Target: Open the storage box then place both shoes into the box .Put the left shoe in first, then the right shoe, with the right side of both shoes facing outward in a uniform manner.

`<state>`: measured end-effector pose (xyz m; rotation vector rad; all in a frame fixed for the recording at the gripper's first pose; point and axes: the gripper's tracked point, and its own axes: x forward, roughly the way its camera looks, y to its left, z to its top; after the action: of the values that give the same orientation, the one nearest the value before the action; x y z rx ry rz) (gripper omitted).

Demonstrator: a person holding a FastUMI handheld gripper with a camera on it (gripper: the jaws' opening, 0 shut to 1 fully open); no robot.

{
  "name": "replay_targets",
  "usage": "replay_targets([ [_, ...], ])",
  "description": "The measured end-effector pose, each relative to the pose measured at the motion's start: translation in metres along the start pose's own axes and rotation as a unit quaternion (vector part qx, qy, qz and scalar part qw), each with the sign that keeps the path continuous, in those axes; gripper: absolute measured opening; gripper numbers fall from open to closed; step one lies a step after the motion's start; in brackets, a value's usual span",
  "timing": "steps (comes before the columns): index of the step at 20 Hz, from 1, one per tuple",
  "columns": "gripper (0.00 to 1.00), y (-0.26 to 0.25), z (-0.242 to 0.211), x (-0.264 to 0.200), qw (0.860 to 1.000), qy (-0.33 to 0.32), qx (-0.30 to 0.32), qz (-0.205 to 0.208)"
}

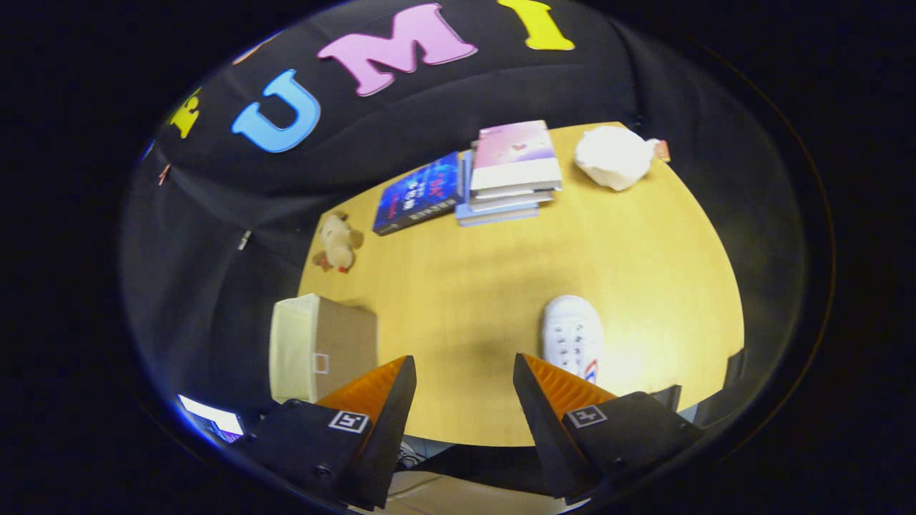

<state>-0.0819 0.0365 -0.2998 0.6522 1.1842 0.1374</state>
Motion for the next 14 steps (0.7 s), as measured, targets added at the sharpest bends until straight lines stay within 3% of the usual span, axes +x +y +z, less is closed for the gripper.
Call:
replay_targets([
  [3,0.82,-0.069,-0.026,0.026,0.998,0.035,0.029,-0.051],
  [6,0.79,-0.113,-0.055,0.055,0.992,0.076,0.062,-0.074],
  [13,0.74,-0.136,-0.086,0.109,0.983,0.152,0.078,-0.061],
  [14,0.65,-0.133,-0.086,0.11,0.983,0.158,0.08,-0.053],
])
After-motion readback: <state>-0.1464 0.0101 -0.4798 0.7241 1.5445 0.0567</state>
